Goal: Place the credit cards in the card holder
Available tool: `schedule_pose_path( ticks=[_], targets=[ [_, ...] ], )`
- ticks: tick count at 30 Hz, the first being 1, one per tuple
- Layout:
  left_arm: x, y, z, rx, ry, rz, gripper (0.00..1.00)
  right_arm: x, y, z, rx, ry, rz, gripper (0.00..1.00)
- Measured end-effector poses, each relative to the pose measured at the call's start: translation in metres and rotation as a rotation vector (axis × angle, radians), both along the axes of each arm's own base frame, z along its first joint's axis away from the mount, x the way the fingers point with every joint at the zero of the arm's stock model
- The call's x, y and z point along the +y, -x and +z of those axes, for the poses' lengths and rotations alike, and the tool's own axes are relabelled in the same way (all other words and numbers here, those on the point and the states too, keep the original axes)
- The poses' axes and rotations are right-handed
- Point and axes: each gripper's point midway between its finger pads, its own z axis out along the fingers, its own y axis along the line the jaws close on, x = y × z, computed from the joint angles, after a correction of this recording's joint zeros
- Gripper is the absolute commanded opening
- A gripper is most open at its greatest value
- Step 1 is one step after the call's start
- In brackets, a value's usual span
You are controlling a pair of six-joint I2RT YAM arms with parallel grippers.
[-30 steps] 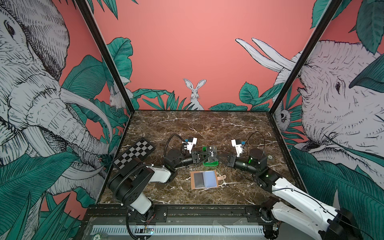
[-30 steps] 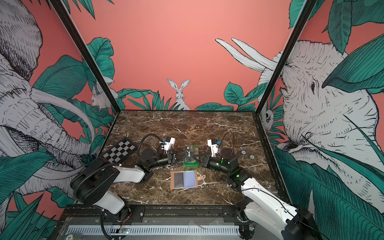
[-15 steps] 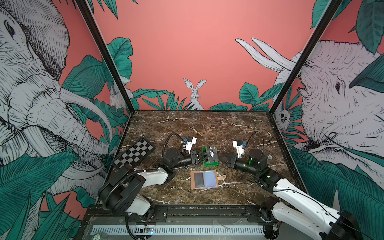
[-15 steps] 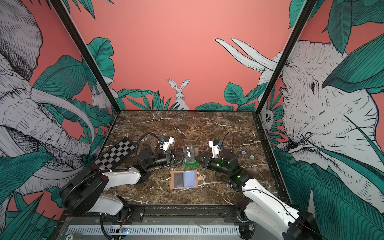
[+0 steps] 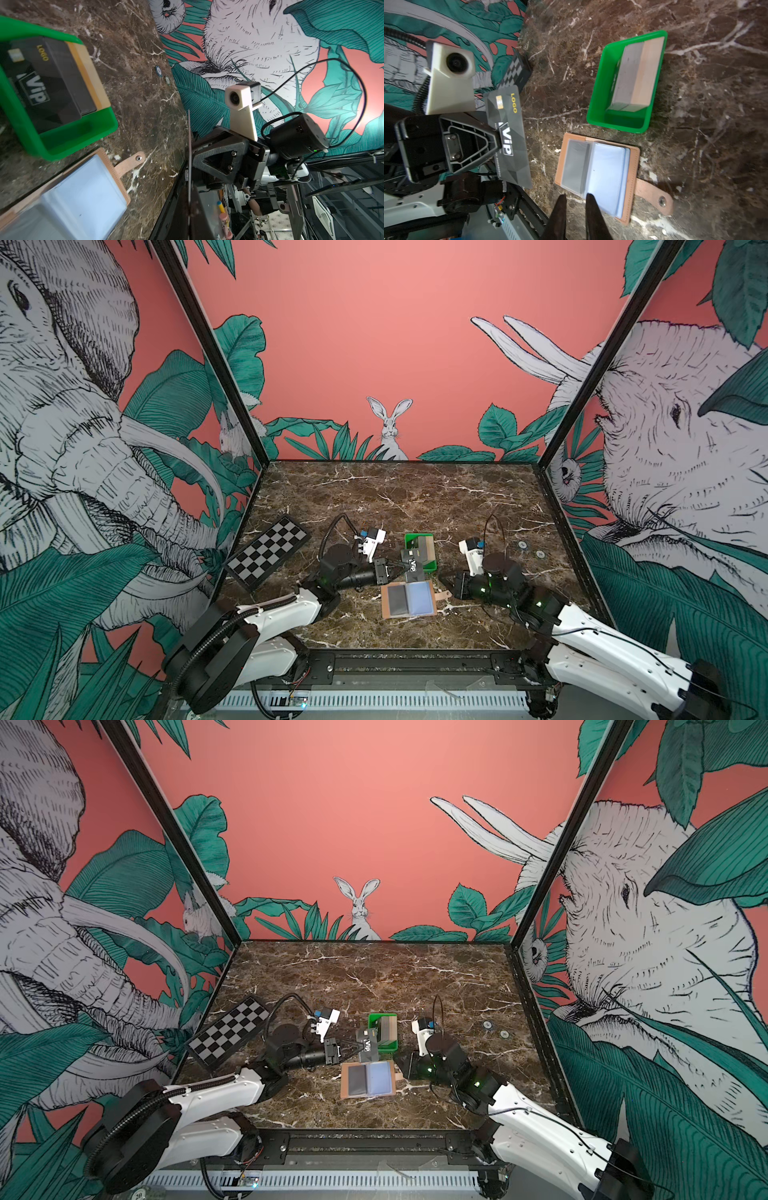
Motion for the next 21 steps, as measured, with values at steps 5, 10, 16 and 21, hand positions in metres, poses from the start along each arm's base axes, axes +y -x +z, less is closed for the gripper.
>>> schedule_pose_path(
  ticks=[5,10,16,21],
  targets=[
    [0.005,0.004,-0.031,0.059,-0.053,0.012,0.01,-0.007,0.001,-0.028,0.023,0.058,-0.017,0.18],
    [0.010,0.009,-0.062,0.125,-0.102,0.019,0.01,-0.002,0.000,-0.044,0.043,0.083,-0.008,0.18],
    [0.004,0.021,-0.077,0.153,-0.135,-0.012,0.01,0.002,0.002,-0.060,0.075,0.119,0.005,0.17],
    [0.007,0.022,-0.081,0.154,-0.160,-0.004,0.01,0.001,0.006,-0.075,0.111,0.180,0.004,0.16]
  ],
)
